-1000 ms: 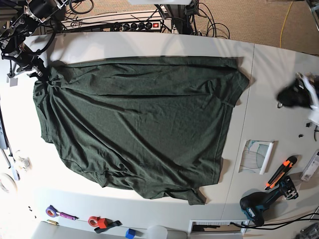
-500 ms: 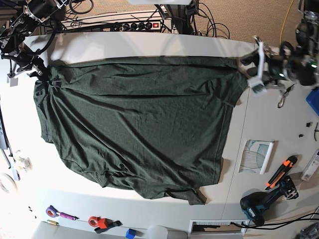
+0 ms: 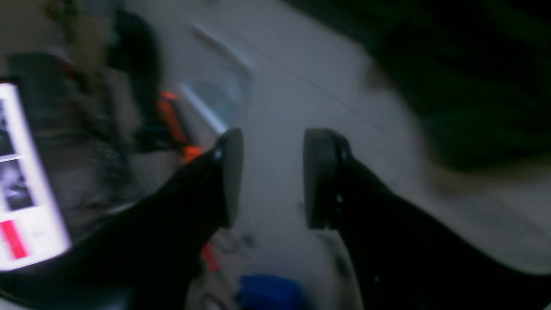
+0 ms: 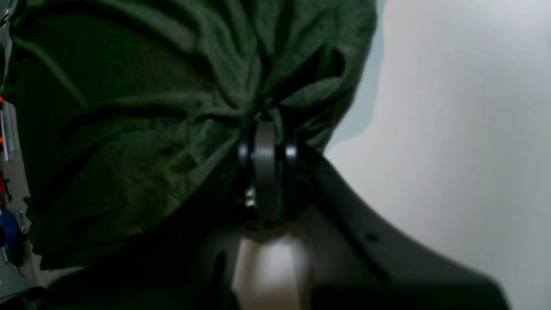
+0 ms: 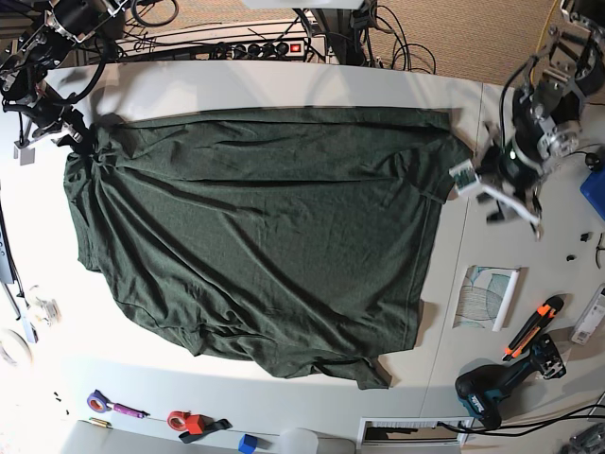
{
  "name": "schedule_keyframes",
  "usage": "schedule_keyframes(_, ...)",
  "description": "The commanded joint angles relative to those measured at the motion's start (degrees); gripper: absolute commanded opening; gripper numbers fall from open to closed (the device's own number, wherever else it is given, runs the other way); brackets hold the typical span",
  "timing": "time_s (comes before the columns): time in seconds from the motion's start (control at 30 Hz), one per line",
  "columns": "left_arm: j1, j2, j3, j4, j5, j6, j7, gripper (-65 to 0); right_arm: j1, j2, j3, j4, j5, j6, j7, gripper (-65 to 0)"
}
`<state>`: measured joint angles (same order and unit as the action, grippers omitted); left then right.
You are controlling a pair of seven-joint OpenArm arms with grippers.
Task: Layout the t-shirt on the table in an organized manner, then fold the t-shirt properly
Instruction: 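Pull the collar-side corners apart and drag them to straighten the shirt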
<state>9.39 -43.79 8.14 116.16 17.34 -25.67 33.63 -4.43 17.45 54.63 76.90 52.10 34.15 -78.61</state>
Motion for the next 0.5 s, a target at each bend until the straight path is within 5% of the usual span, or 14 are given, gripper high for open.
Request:
schedule_keyframes(0.0, -1.22, -0.94, -0.46, -0.02, 0.09, 0.37, 0.94, -40.5, 0.44, 1.44, 0.22, 1.03, 1.2, 0.37, 1.05, -65.0)
schedule_keyframes(0.13, -3.02, -0.87, -0.44, -0.59, -6.03, -2.51, 1.49, -40.5, 0.46, 1.44, 0.22, 1.03, 1.2, 0.37, 1.46, -65.0)
schedule_keyframes(0.37, -0.44, -2.71, -0.42, -0.46, -13.09, -2.86, 6.62, -40.5, 0.44, 1.44, 0.22, 1.03, 1.18, 0.39, 2.54, -65.0)
schedule_keyframes(0.47, 4.72, -5.55, -0.39, 0.24, -20.65, -10.38, 3.37, -40.5, 0.46, 1.44, 0.22, 1.03, 1.18, 0.39, 2.58, -65.0)
